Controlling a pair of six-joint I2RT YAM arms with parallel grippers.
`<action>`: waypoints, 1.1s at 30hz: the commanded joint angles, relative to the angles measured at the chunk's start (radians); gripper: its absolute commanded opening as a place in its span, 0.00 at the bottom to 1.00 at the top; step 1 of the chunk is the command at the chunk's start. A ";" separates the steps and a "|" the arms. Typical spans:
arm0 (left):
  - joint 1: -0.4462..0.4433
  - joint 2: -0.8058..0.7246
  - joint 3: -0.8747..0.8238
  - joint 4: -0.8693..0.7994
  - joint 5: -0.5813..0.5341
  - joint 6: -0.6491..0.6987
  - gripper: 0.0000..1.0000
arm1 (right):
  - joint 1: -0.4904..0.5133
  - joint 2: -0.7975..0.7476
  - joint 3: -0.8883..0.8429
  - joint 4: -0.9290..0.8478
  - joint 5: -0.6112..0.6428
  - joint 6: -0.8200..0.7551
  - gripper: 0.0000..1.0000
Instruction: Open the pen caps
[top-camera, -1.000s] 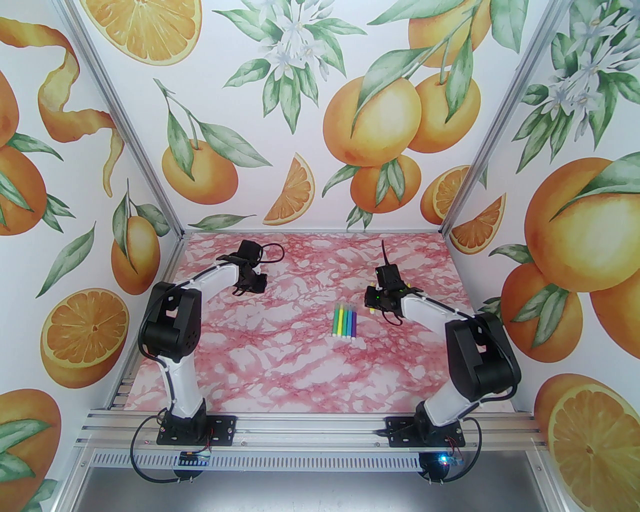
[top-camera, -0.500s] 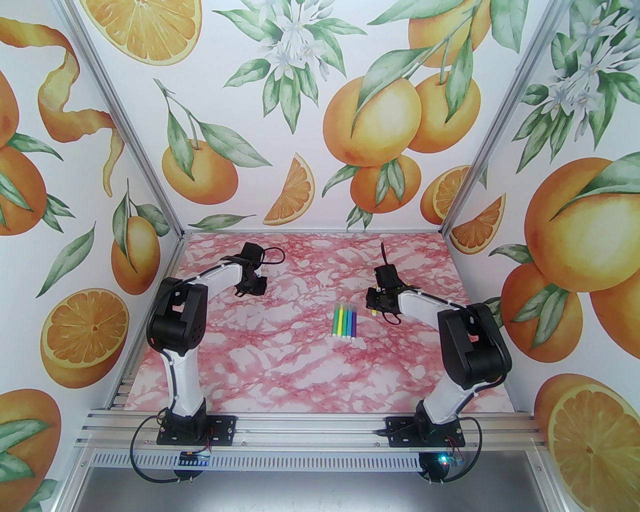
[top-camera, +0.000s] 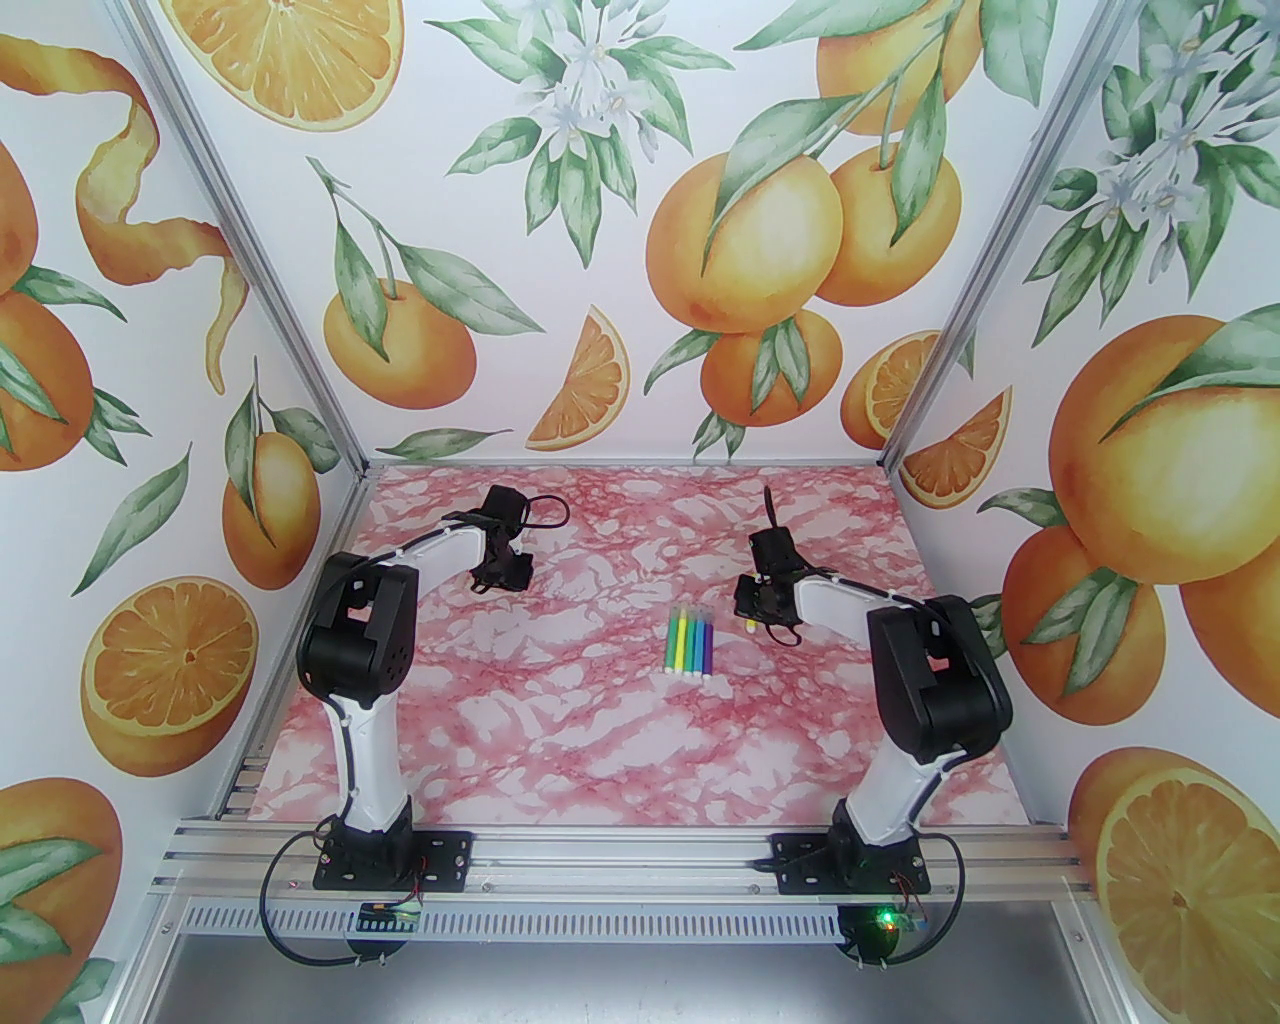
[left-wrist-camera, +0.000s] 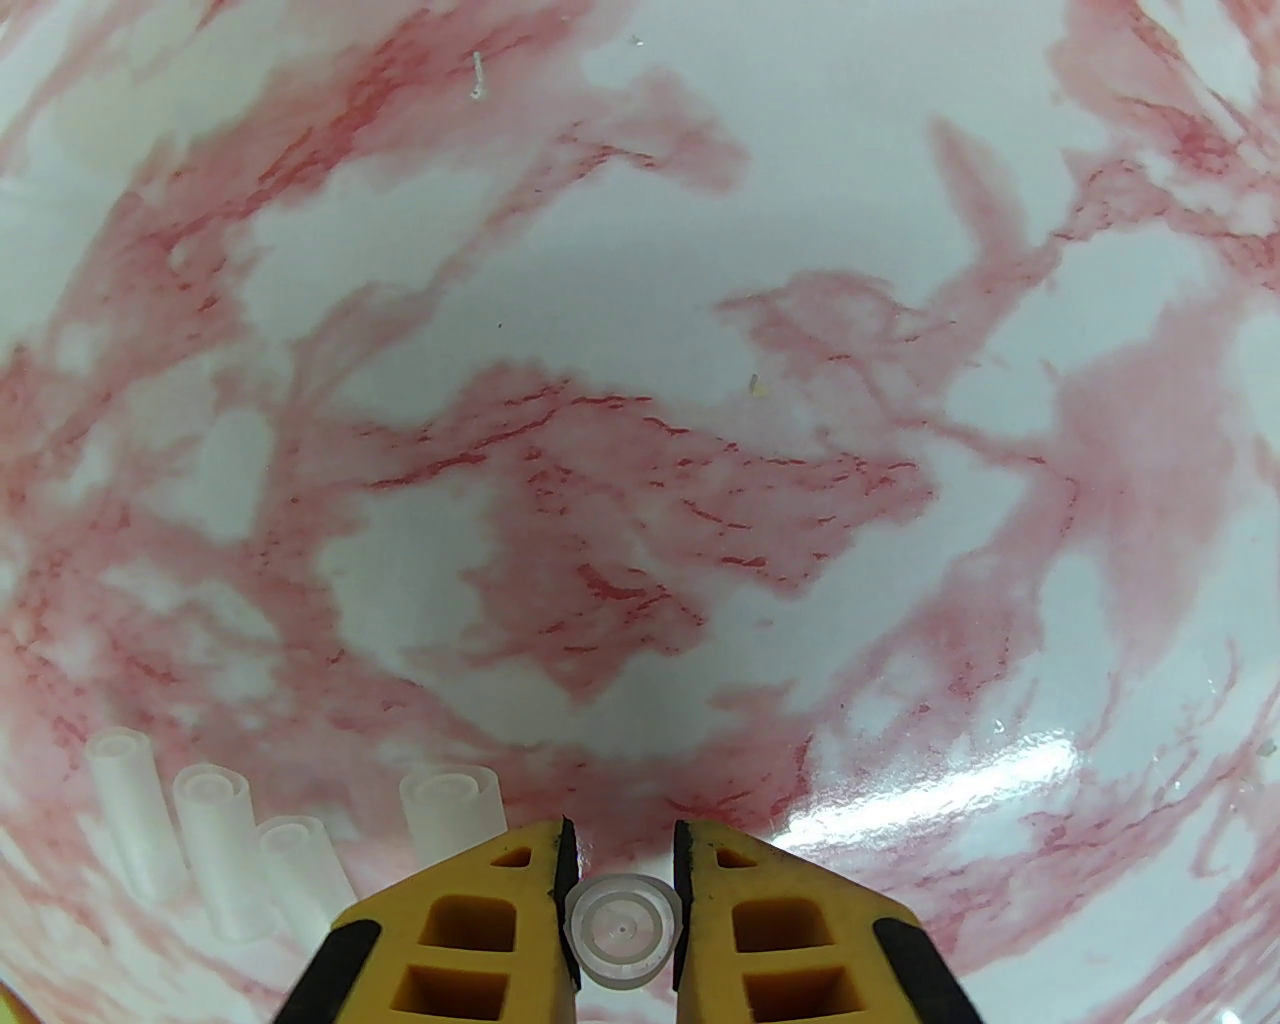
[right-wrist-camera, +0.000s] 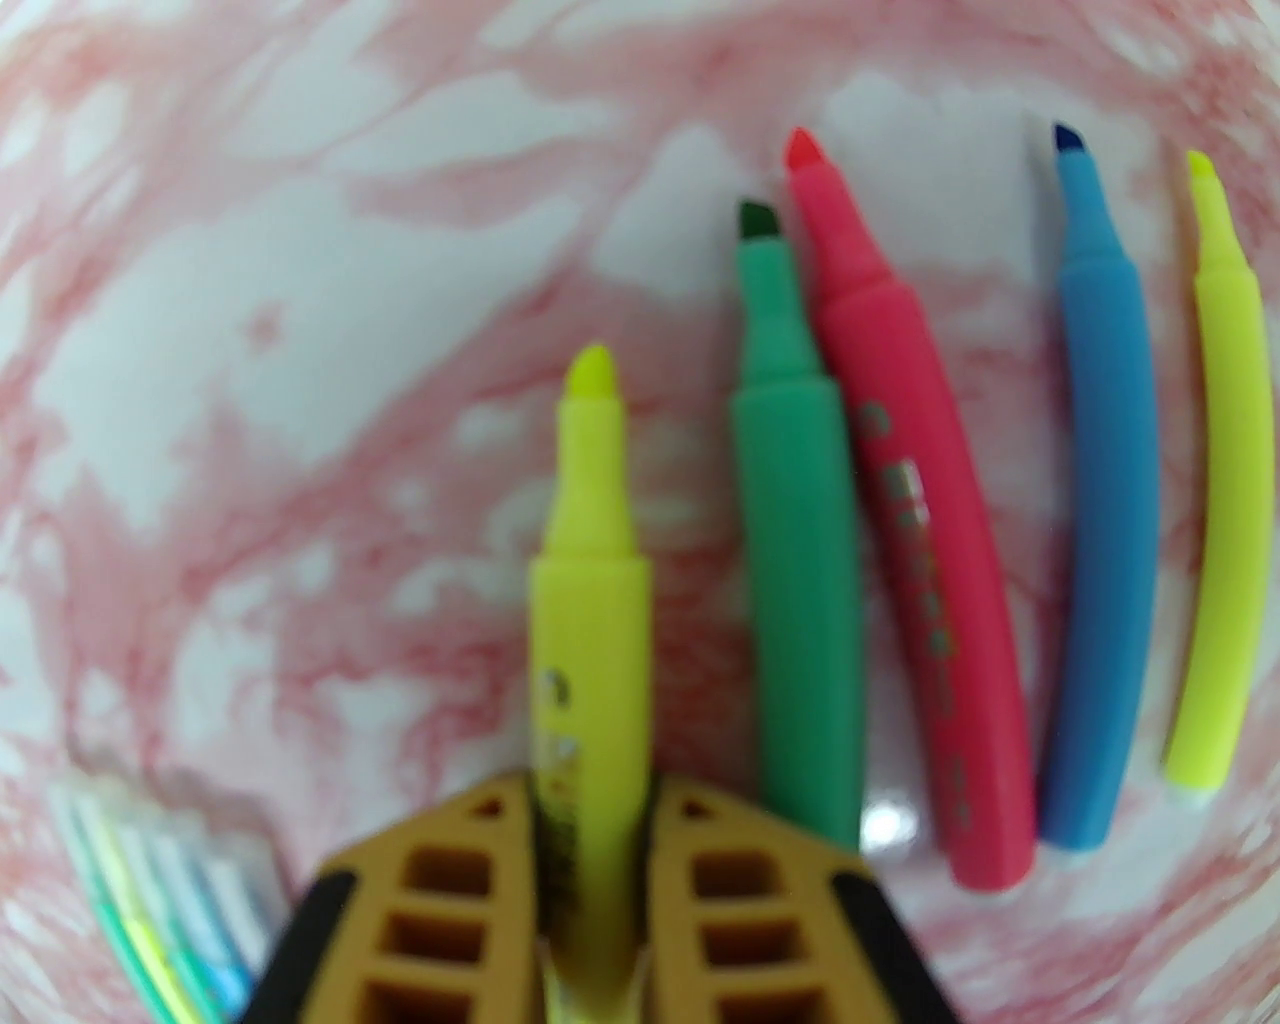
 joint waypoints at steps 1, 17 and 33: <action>0.008 0.021 0.017 0.000 -0.007 0.015 0.23 | -0.005 0.019 0.023 -0.024 0.020 0.013 0.15; 0.015 -0.011 0.014 -0.008 0.022 0.024 0.27 | -0.004 0.004 0.038 -0.074 0.064 0.012 0.29; 0.018 -0.162 -0.004 0.000 0.157 0.018 0.41 | 0.089 -0.212 -0.020 -0.160 0.035 -0.041 0.44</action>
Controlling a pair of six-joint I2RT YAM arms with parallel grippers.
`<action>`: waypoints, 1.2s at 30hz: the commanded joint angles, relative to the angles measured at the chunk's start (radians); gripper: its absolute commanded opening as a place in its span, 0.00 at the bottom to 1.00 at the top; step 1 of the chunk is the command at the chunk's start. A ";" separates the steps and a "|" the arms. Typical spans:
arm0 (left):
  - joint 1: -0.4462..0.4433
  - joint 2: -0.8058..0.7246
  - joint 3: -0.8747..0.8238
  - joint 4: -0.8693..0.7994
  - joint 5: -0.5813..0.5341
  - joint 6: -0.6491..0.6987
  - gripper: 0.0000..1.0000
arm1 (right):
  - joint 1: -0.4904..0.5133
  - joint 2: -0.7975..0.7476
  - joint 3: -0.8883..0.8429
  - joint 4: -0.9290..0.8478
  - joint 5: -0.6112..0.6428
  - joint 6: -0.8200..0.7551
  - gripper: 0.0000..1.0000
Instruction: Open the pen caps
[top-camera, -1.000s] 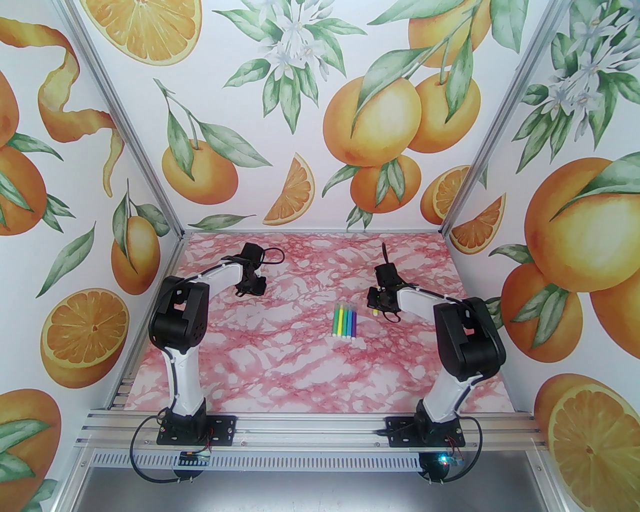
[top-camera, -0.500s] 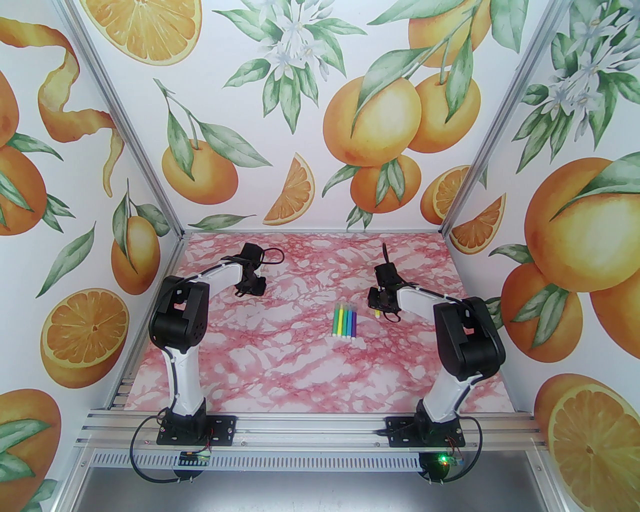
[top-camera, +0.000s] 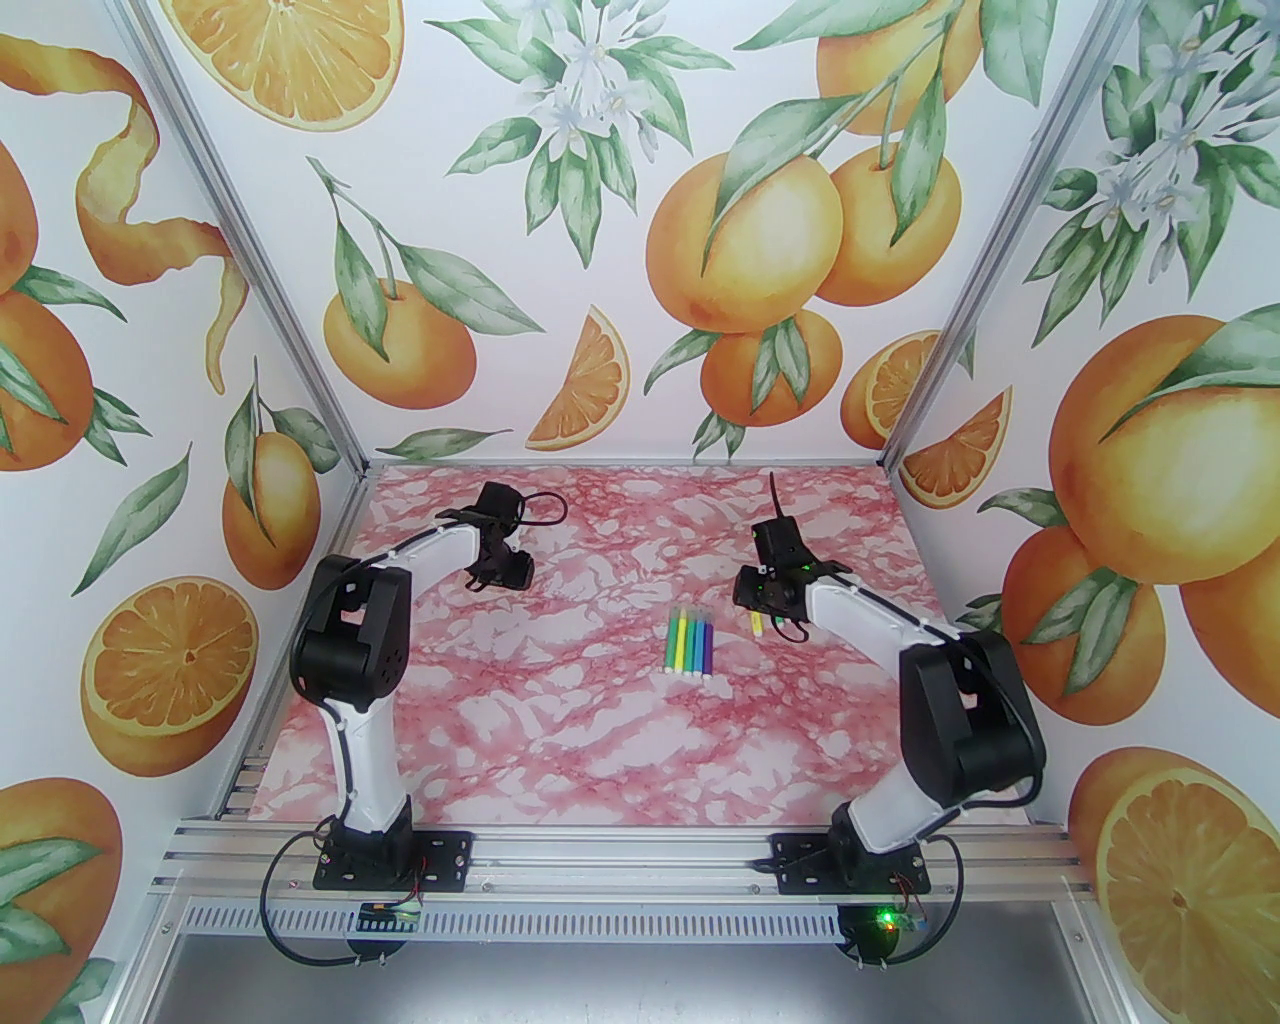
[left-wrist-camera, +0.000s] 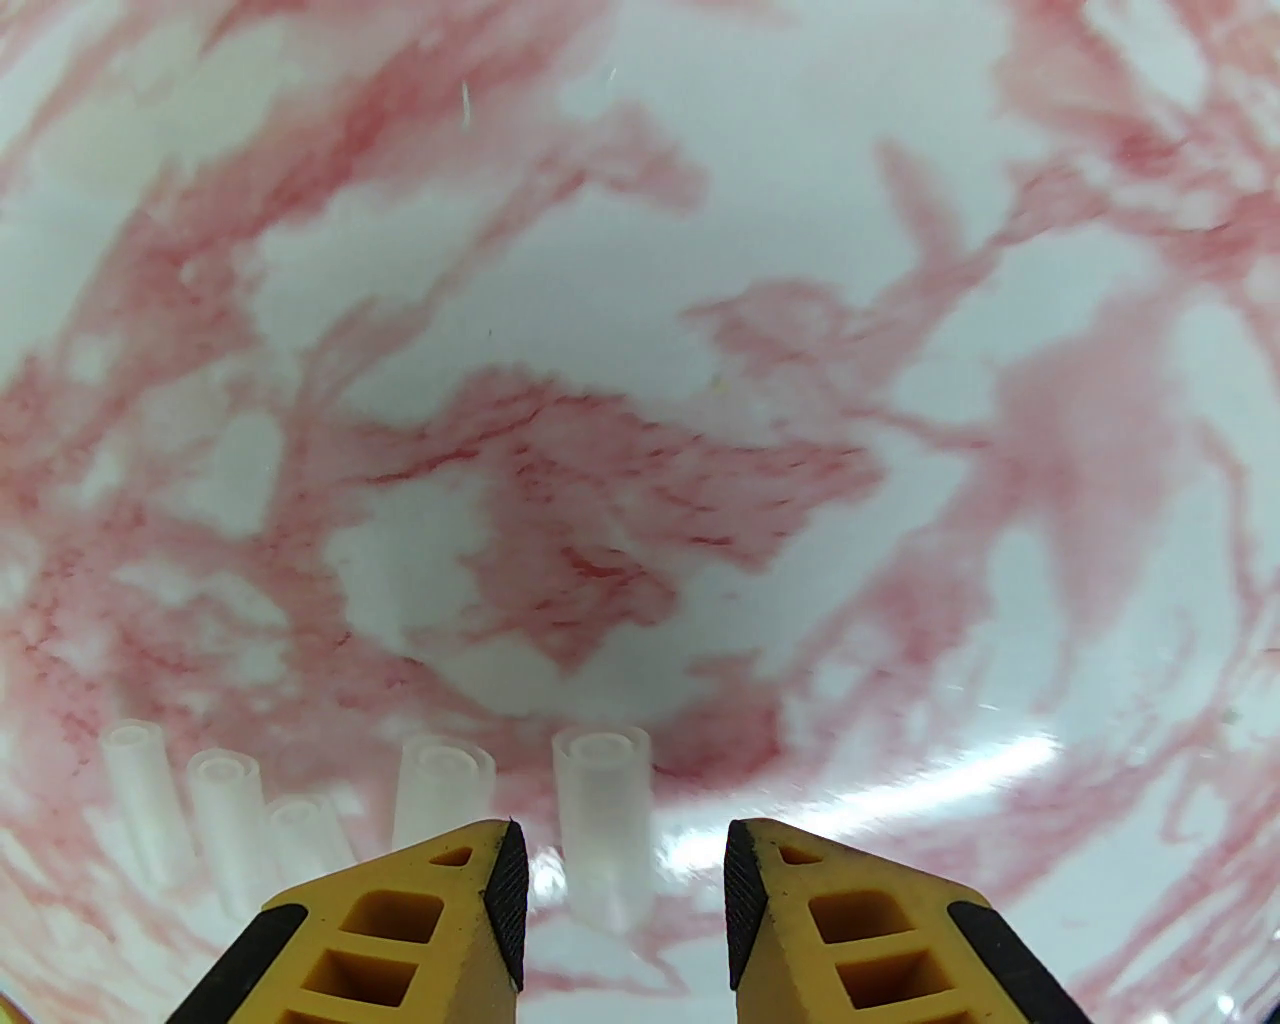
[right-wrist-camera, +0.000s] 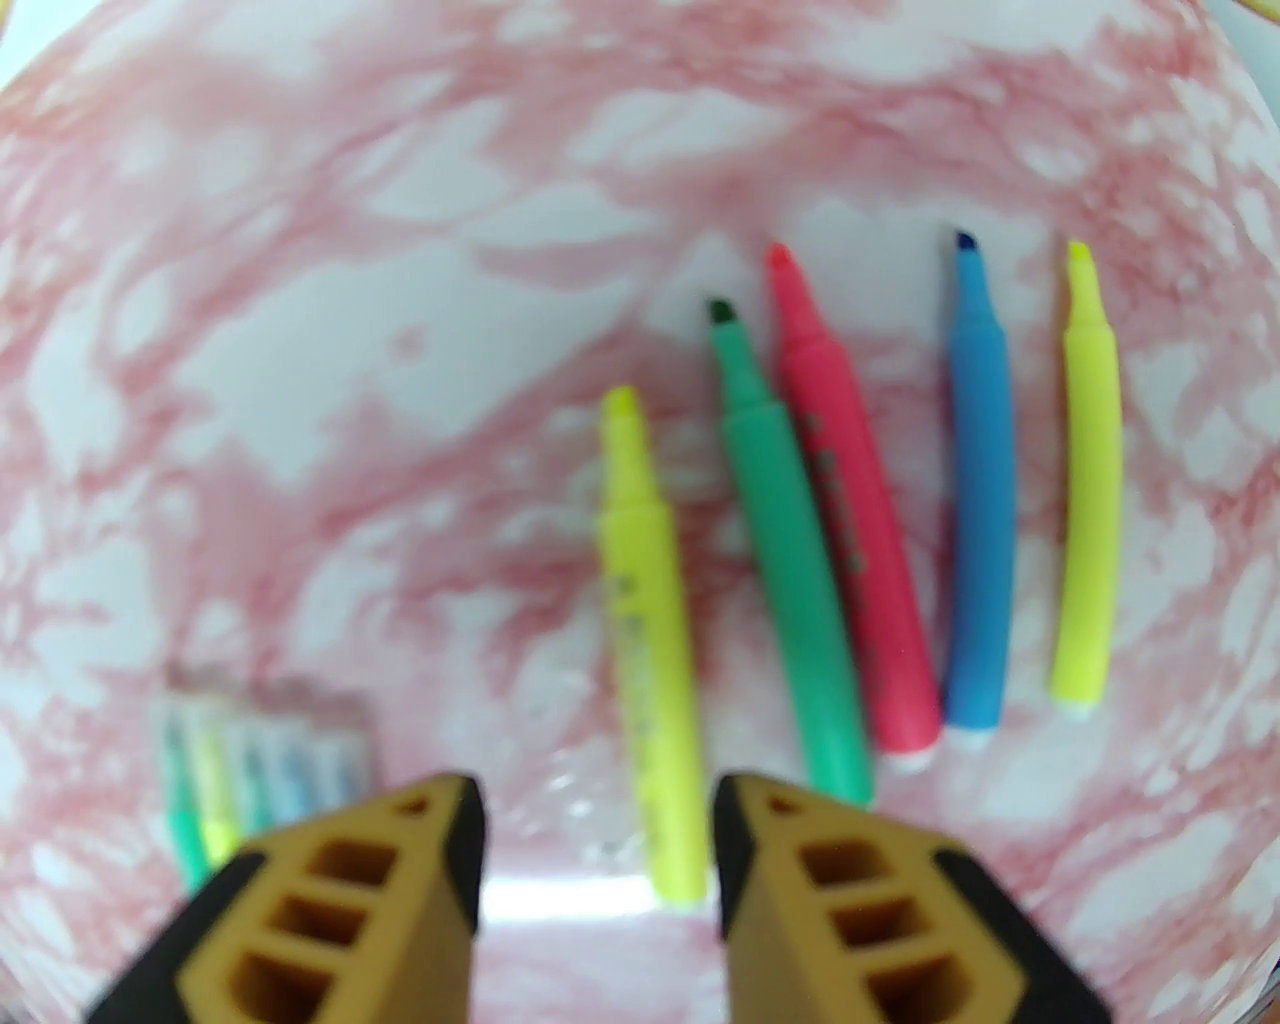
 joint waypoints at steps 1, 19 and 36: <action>0.005 -0.110 -0.006 0.019 0.103 -0.001 0.42 | 0.036 -0.039 -0.034 -0.040 -0.016 -0.006 0.45; 0.004 -0.372 -0.234 0.309 0.422 -0.094 0.56 | 0.137 0.002 -0.080 -0.016 -0.059 0.034 0.45; 0.005 -0.408 -0.263 0.326 0.431 -0.083 0.58 | 0.184 0.025 -0.119 0.011 -0.097 0.079 0.41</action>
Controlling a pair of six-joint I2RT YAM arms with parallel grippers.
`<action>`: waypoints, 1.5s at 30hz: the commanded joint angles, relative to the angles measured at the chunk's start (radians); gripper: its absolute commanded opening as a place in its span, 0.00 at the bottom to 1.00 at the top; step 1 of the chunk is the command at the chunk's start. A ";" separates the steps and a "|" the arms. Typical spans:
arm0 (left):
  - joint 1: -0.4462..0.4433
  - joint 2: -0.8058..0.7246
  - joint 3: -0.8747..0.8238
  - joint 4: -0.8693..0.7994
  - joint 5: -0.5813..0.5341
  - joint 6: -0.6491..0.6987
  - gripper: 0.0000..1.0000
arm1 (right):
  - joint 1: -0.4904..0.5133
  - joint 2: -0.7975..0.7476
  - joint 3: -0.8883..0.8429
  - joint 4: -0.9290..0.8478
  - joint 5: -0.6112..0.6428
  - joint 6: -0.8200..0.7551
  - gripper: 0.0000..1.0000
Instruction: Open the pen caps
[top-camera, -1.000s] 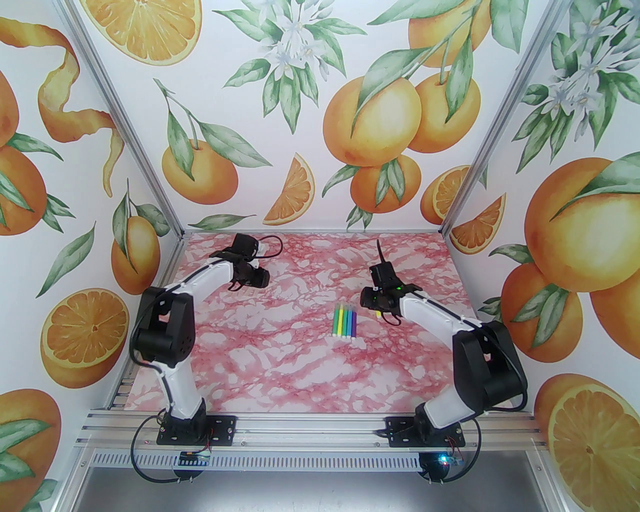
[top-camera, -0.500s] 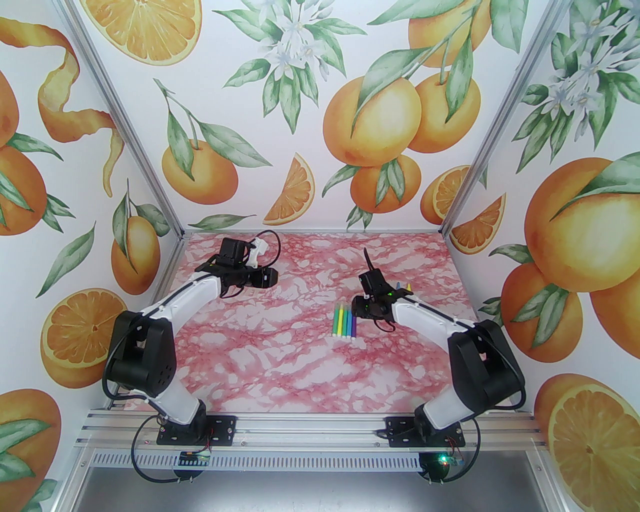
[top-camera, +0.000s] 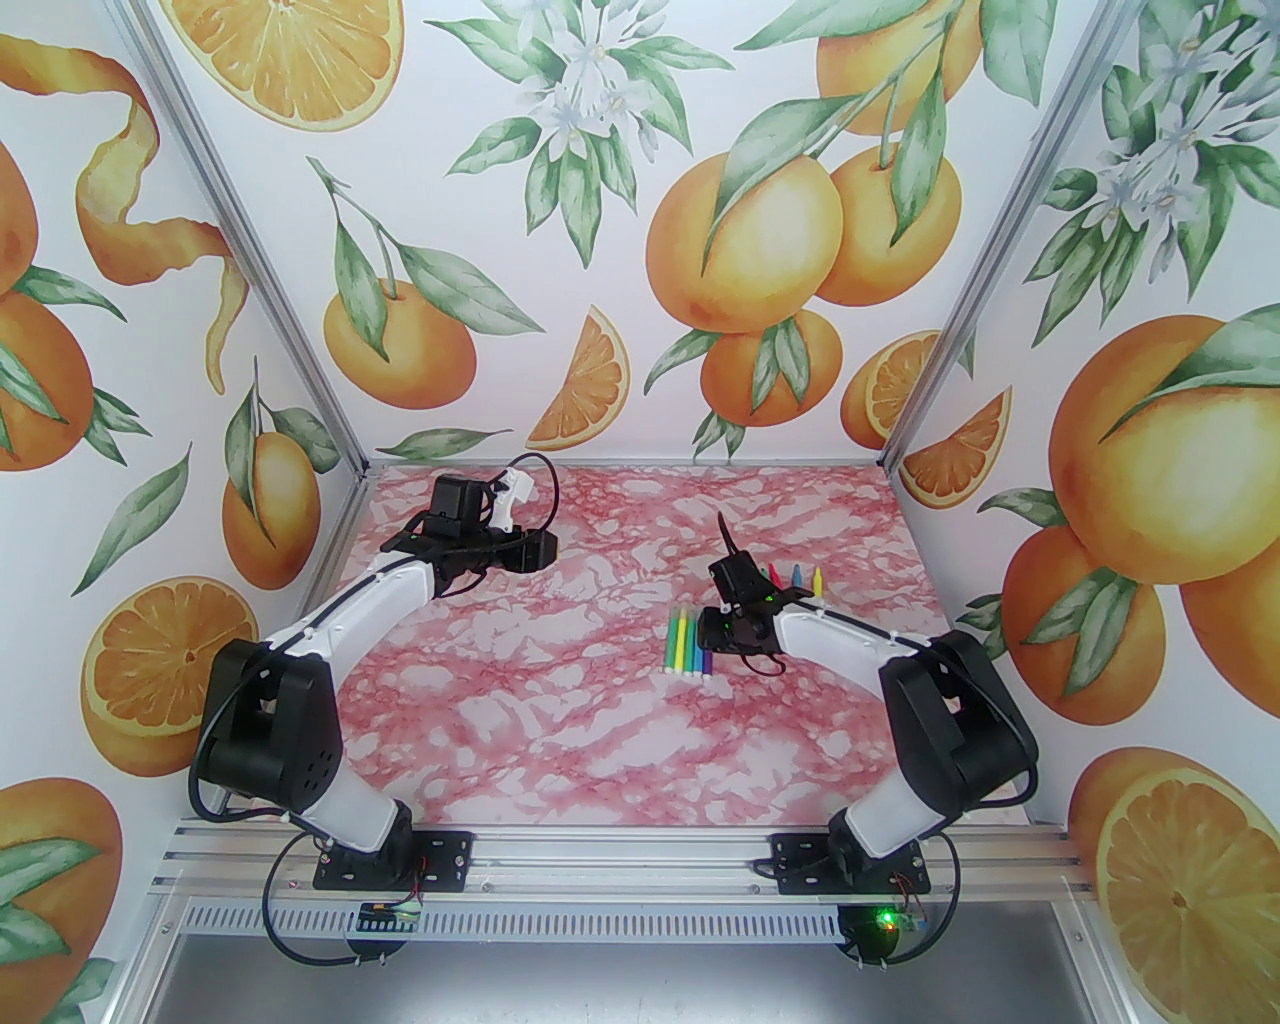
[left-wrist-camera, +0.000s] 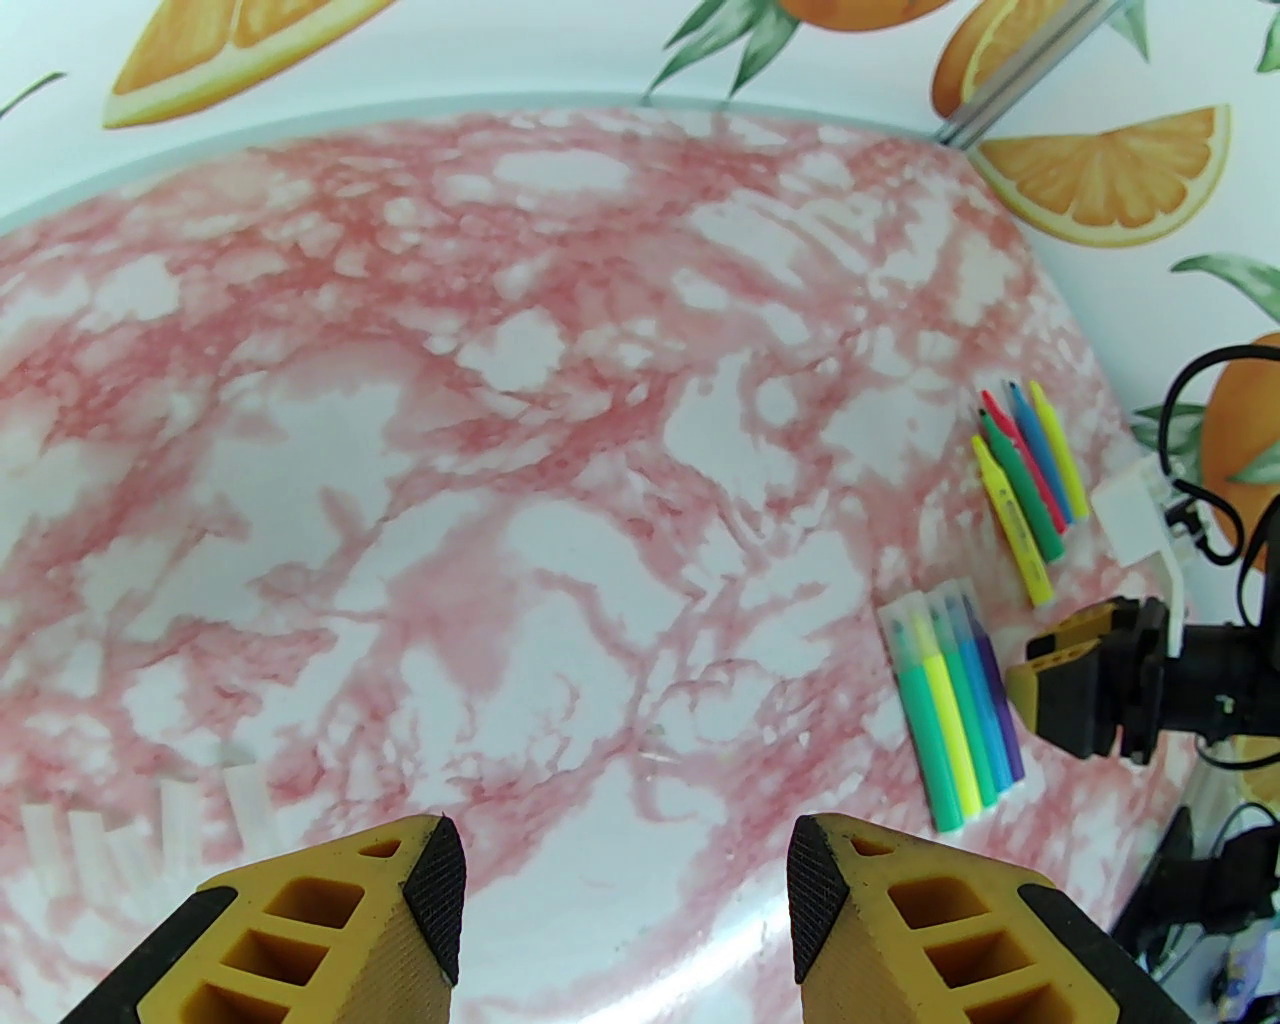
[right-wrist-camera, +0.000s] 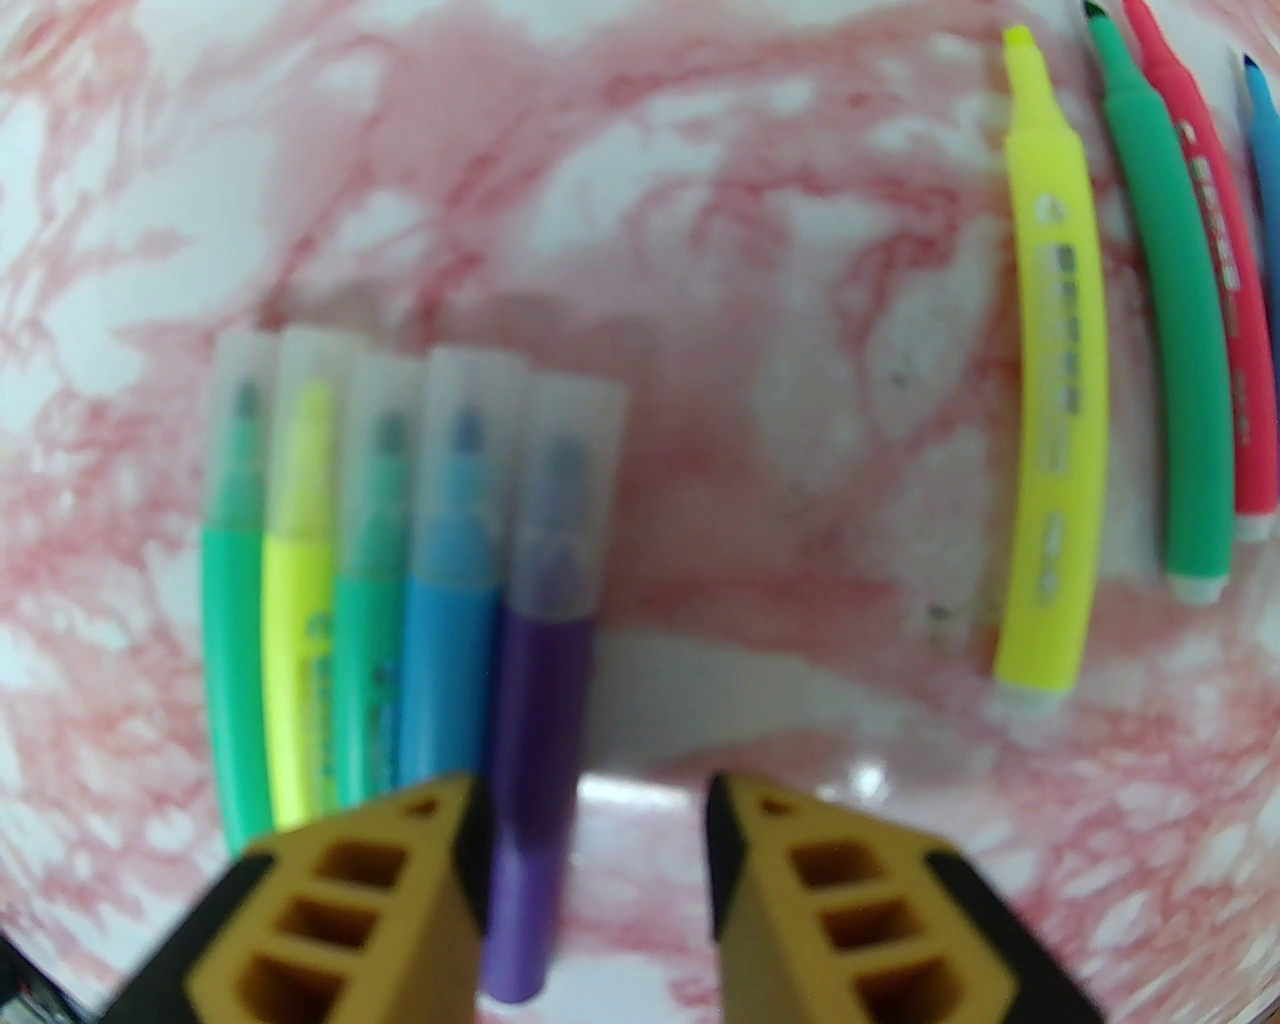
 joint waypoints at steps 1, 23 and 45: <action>0.004 -0.034 -0.008 0.014 0.019 0.000 0.58 | 0.016 0.010 -0.016 0.010 -0.014 0.025 0.41; 0.005 -0.021 0.012 0.002 0.005 0.020 0.58 | 0.028 0.044 -0.019 -0.050 0.064 0.014 0.31; -0.011 -0.007 0.000 0.051 0.082 -0.034 0.59 | 0.030 -0.054 0.005 0.029 -0.004 -0.024 0.14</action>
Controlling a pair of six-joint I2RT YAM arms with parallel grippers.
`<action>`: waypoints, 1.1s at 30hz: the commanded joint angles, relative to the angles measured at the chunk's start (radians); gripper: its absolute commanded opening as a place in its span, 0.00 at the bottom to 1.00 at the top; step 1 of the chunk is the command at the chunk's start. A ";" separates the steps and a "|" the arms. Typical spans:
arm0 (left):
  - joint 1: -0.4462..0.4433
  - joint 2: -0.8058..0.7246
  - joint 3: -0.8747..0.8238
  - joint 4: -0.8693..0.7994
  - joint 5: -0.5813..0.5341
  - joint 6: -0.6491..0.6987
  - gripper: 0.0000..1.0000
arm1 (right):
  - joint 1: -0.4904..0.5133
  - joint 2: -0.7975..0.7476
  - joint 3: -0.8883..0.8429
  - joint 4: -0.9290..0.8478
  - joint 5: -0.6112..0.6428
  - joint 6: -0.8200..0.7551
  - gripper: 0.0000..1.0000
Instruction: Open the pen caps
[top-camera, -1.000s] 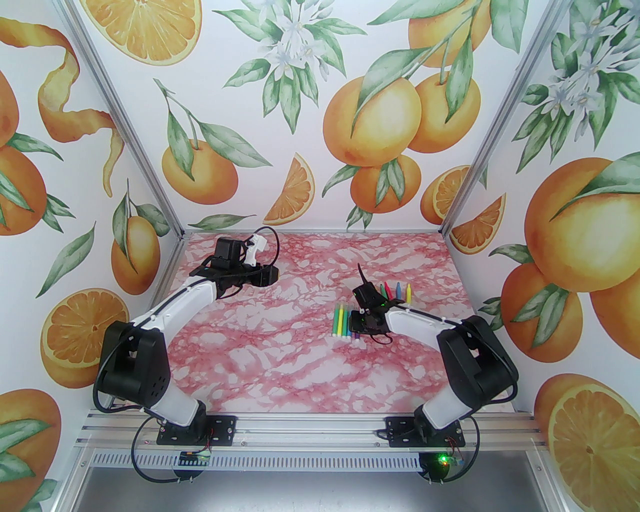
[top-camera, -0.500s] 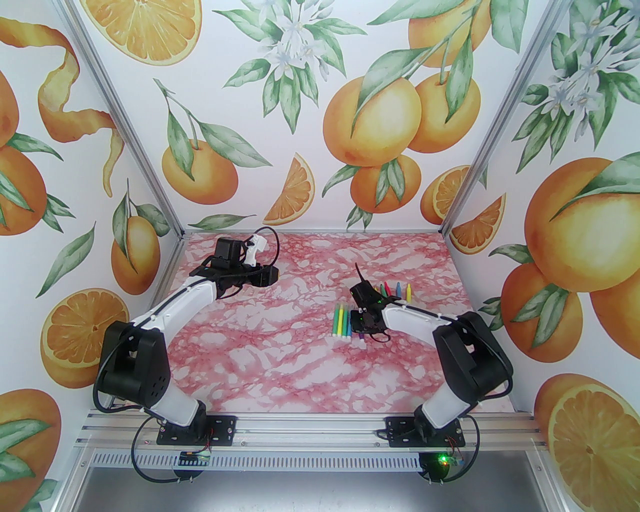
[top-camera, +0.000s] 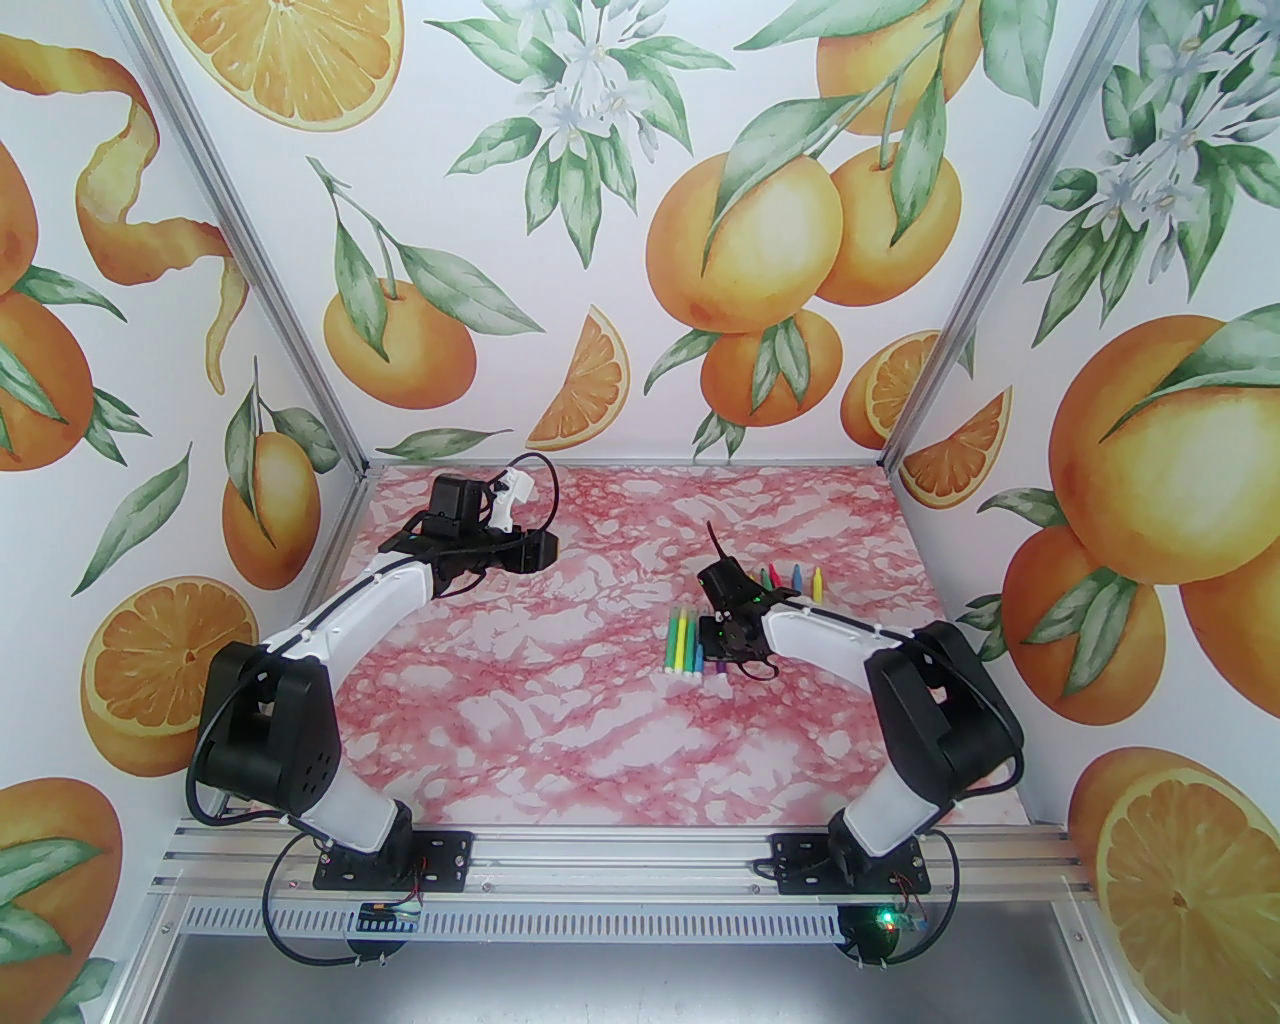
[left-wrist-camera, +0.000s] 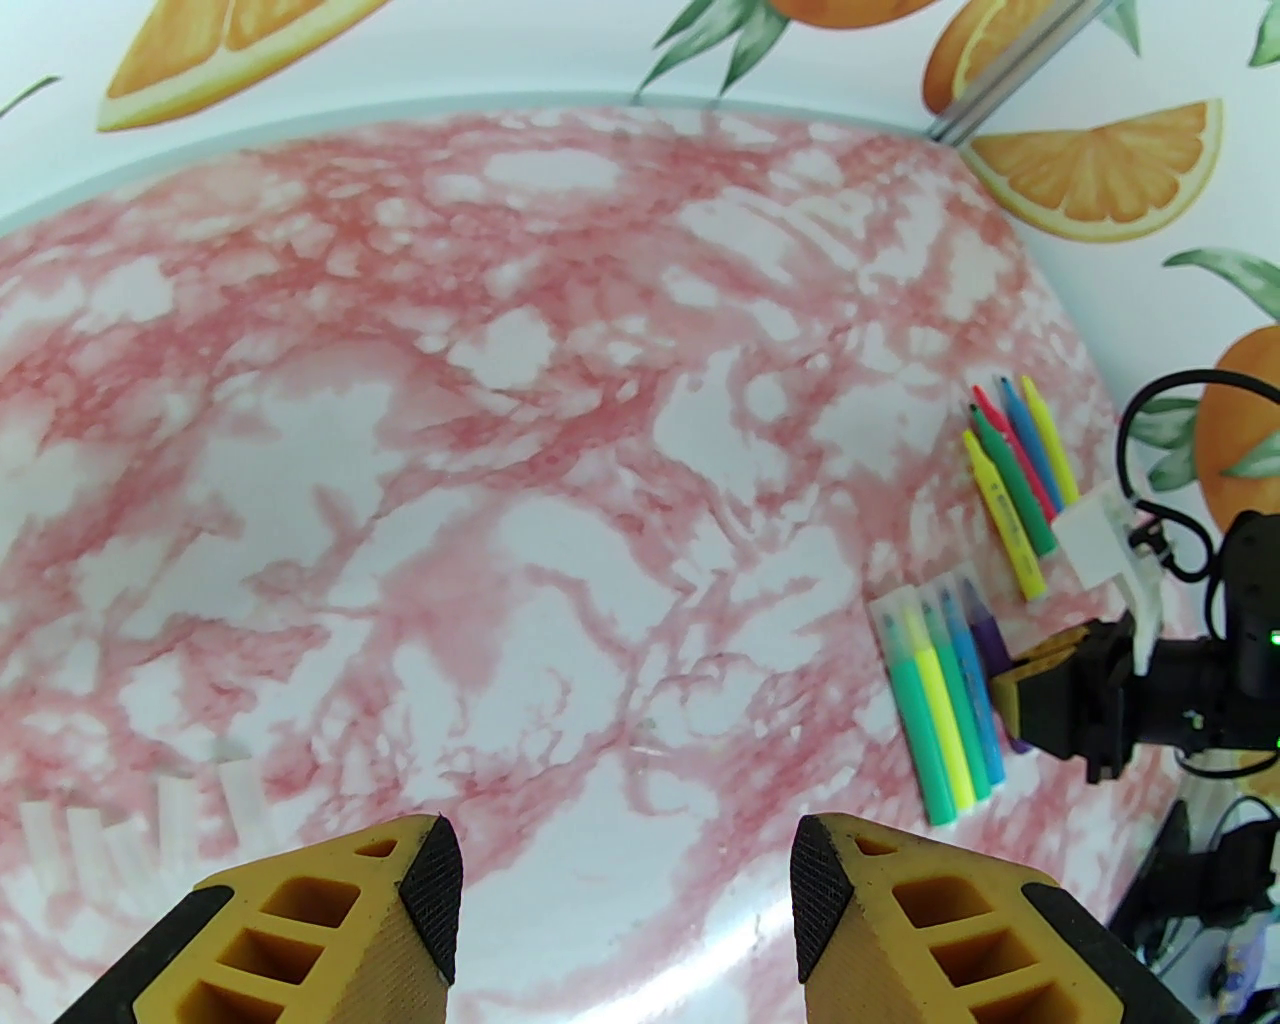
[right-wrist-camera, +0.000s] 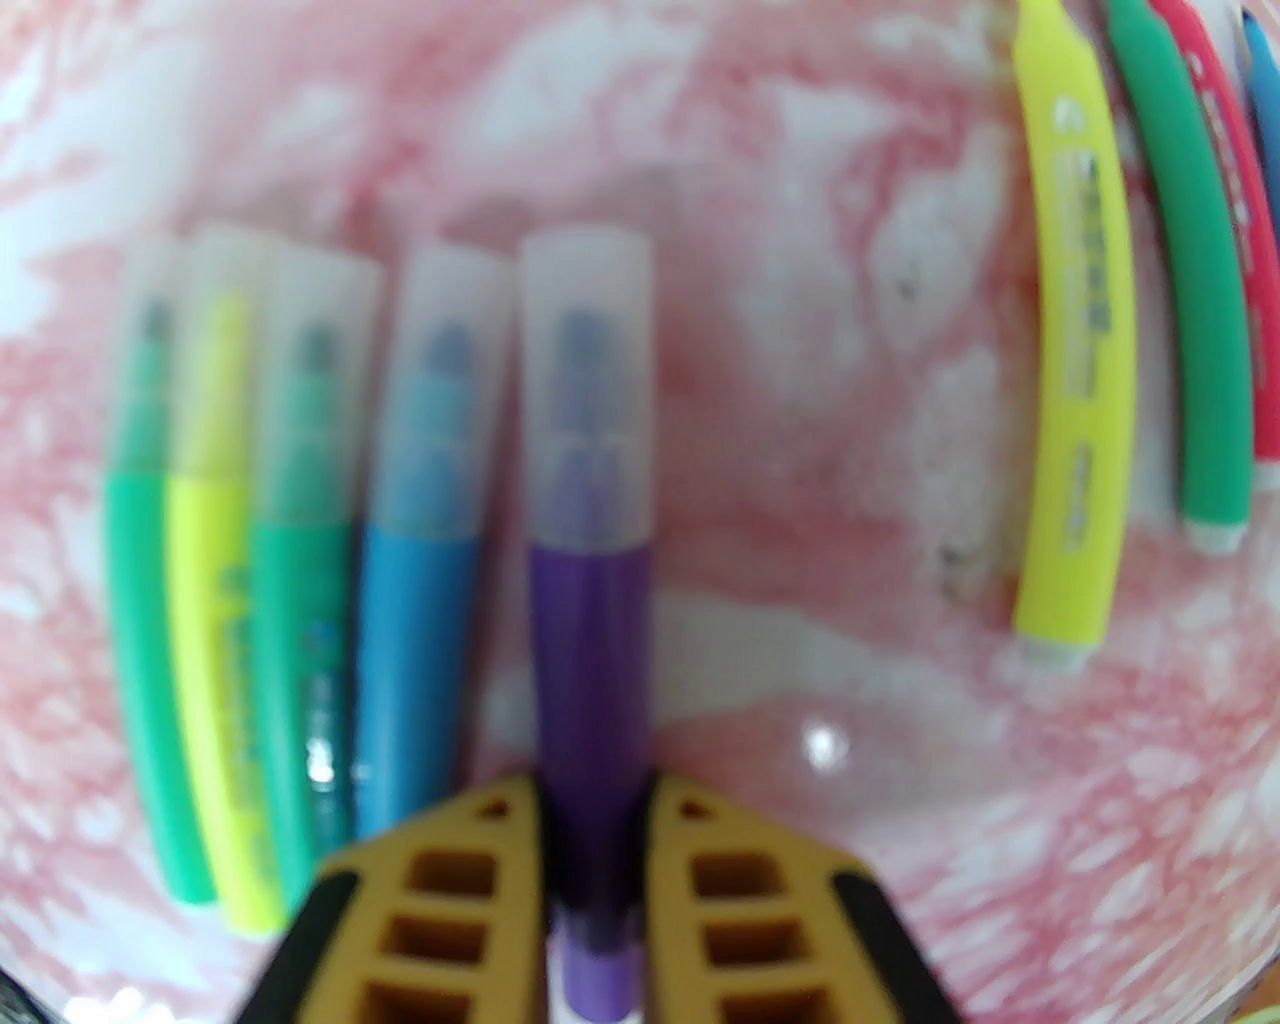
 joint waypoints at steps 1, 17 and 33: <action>-0.013 0.007 -0.002 0.061 0.070 -0.040 0.59 | 0.002 -0.073 0.000 0.071 -0.063 -0.025 0.14; -0.104 0.118 0.001 0.306 0.301 -0.271 0.59 | 0.042 -0.164 -0.002 0.290 -0.317 -0.084 0.10; -0.133 0.202 0.007 0.442 0.468 -0.384 0.59 | 0.131 -0.192 0.031 0.379 -0.374 -0.137 0.10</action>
